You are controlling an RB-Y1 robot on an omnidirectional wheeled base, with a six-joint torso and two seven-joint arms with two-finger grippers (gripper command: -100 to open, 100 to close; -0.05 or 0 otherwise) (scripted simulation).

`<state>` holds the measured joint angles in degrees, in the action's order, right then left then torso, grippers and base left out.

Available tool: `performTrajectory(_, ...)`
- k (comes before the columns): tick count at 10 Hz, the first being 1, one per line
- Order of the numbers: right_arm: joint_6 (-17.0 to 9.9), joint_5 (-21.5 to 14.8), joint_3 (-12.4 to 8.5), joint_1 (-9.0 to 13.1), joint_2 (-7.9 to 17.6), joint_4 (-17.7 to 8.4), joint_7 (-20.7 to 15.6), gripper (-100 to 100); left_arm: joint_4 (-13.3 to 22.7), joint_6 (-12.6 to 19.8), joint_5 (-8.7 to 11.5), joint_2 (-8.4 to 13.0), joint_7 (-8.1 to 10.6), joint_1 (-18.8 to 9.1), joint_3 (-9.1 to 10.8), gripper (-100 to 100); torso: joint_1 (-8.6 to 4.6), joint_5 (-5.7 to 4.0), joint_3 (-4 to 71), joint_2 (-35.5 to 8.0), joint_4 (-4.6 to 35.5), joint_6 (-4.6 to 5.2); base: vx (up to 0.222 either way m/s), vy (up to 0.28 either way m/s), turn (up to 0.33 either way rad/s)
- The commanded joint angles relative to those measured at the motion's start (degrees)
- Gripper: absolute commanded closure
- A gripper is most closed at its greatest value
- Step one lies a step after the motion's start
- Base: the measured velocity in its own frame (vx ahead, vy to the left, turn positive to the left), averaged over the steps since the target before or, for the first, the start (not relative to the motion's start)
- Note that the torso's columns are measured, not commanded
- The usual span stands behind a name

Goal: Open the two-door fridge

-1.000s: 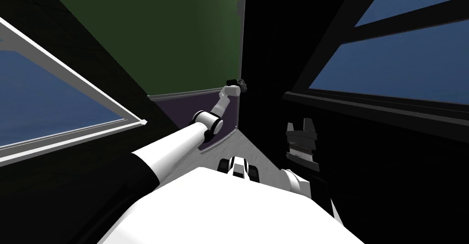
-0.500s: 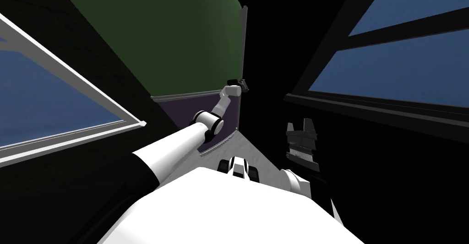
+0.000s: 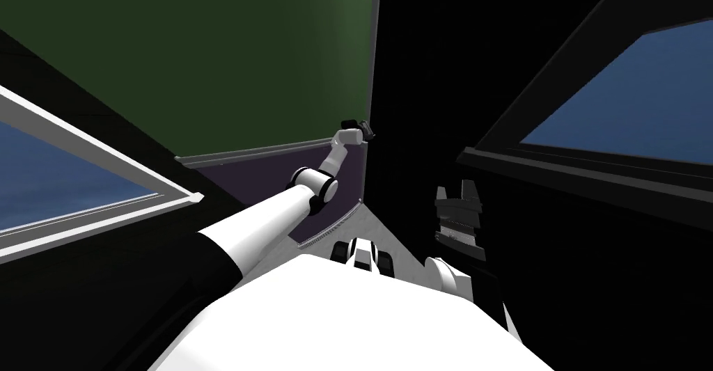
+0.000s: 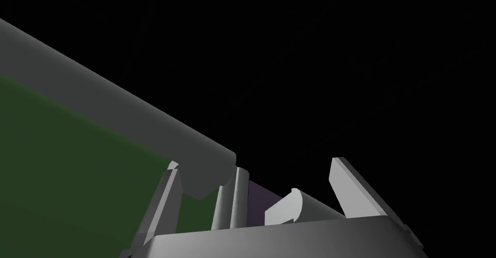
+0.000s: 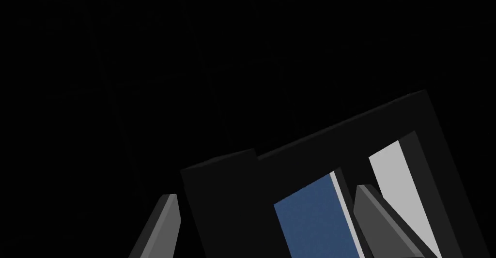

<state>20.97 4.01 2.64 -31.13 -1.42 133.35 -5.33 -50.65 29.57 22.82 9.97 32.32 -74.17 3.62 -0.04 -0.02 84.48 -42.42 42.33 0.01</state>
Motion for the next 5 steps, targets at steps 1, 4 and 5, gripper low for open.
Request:
performTrajectory(1,0.0,0.0,0.0,0.0,0.0,0.0,0.0,0,0.18,0.36,0.18,0.92,0.92,0.24,1.13,-100,0.0,0.0,0.1,0.16,-0.05,0.0,0.29,0.019,0.027)
performTrajectory(4,0.0,0.0,0.0,0.02,0.0,0.0,0.0,0,-0.97,1.18,1.95,0.27,0.27,0.39,0.47,-100,0.05,0.03,-0.14,-0.27,0.04,0.01,0.152,0.022,0.111)
performTrajectory(5,0.0,0.0,0.0,0.01,-0.01,0.0,0.0,0,-0.97,1.18,1.95,0.27,0.27,0.39,0.47,-100,-0.07,0.0,-0.23,-0.34,0.14,-0.12,0.064,-0.051,0.133)
